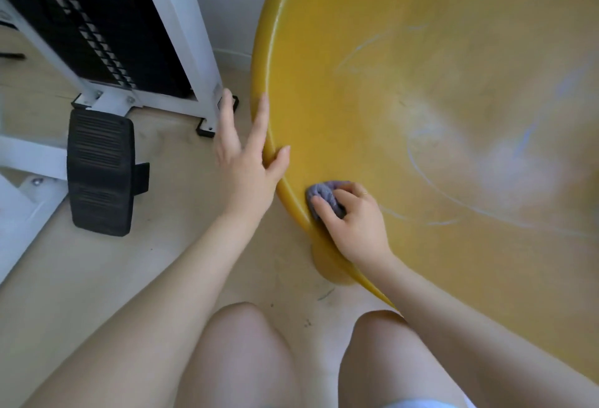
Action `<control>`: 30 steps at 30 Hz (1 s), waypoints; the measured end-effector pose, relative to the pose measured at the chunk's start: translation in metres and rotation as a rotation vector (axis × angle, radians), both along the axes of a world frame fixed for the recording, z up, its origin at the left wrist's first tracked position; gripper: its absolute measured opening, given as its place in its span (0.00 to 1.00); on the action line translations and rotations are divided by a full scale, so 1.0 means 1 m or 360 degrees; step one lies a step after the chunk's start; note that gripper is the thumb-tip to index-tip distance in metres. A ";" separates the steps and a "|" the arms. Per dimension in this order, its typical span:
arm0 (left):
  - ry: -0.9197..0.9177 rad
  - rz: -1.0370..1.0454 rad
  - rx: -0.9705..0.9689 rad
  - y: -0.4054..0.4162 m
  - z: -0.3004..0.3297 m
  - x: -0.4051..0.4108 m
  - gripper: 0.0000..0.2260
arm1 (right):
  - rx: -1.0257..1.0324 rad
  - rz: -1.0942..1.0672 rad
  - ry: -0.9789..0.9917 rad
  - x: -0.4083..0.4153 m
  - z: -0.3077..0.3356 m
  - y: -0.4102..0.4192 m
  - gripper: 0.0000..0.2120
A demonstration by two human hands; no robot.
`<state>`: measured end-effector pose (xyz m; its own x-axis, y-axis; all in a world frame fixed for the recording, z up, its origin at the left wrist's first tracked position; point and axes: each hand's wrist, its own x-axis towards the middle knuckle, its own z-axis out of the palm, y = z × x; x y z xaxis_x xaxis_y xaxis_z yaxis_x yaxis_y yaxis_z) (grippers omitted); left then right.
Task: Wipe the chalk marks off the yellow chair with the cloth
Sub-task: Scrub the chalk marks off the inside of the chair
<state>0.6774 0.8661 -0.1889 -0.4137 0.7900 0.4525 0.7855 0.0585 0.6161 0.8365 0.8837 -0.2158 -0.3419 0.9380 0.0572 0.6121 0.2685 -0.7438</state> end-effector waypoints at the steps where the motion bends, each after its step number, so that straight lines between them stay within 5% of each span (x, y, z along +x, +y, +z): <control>1: 0.0432 0.0077 -0.0056 0.001 0.002 0.004 0.27 | -0.0008 0.0003 -0.0013 -0.002 -0.002 0.002 0.15; 3: 0.0983 -0.0022 -0.0338 0.002 0.014 0.015 0.26 | 0.0027 0.0018 -0.0078 -0.006 -0.011 0.021 0.10; 5: 0.1109 -0.0234 -0.0835 0.004 0.027 0.026 0.29 | 0.0127 0.0020 -0.0143 -0.004 -0.024 0.048 0.06; 10: 0.1483 -0.0378 -0.1601 0.010 0.028 0.046 0.58 | 0.0242 -0.0104 -0.0341 0.014 -0.047 0.124 0.07; 15: 0.1620 -0.0544 -0.1623 0.008 0.024 0.049 0.61 | 0.0263 -0.0116 -0.0415 0.022 -0.049 0.132 0.08; 24: 0.1475 -0.0515 -0.1599 -0.003 0.031 0.070 0.58 | 0.0270 0.0318 -0.0240 0.062 -0.029 0.008 0.10; 30: 0.1443 -0.0498 -0.1617 -0.013 0.026 0.106 0.56 | 0.0259 0.0276 -0.0215 0.081 -0.038 0.038 0.13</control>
<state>0.7830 0.8528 -0.1634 -0.0364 0.9340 -0.3553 0.9460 -0.0823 -0.3134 0.9171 0.9212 -0.2538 -0.5116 0.8469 0.1452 0.6373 0.4873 -0.5970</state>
